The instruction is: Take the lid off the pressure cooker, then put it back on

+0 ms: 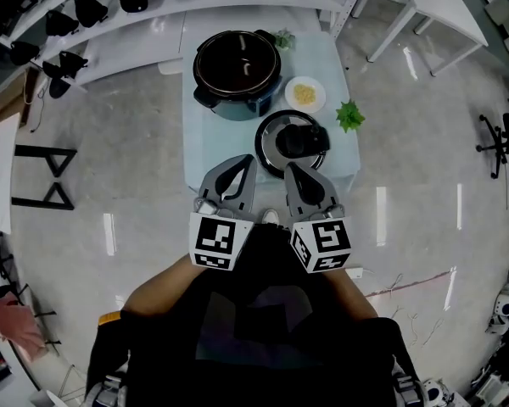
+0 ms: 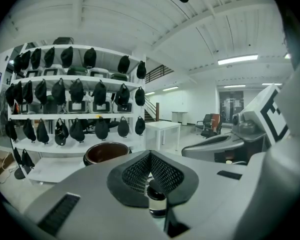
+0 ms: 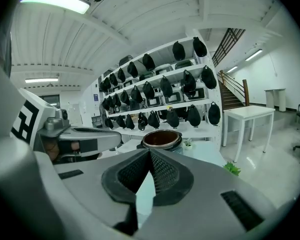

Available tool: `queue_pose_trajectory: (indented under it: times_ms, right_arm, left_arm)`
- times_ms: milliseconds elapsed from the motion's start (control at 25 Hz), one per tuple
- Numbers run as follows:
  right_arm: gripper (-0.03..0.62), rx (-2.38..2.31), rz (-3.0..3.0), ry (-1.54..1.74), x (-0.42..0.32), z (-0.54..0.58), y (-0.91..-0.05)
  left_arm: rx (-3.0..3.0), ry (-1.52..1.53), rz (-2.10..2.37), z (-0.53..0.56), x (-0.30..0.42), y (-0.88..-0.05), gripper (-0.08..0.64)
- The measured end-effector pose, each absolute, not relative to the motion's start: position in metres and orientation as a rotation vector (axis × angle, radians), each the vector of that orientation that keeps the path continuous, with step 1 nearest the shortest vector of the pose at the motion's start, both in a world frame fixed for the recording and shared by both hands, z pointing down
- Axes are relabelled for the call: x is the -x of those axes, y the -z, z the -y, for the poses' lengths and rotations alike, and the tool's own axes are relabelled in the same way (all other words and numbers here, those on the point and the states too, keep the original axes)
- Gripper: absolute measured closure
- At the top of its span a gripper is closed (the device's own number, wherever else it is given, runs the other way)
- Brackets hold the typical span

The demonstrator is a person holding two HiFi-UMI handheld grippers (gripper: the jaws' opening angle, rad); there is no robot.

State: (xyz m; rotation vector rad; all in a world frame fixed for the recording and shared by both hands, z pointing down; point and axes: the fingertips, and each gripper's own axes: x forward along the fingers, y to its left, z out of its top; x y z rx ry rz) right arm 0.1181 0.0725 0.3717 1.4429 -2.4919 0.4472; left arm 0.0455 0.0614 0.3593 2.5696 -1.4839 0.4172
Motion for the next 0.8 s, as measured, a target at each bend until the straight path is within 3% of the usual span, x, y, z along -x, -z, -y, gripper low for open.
queue_pose_trajectory:
  times_ms: [800]
  right_arm:
    - [0.575, -1.543, 2.379, -0.459, -0.101, -0.075, -0.379]
  left_arm:
    - [-2.619, -0.394, 1.389, -0.059, -0.022, -0.364, 0.552]
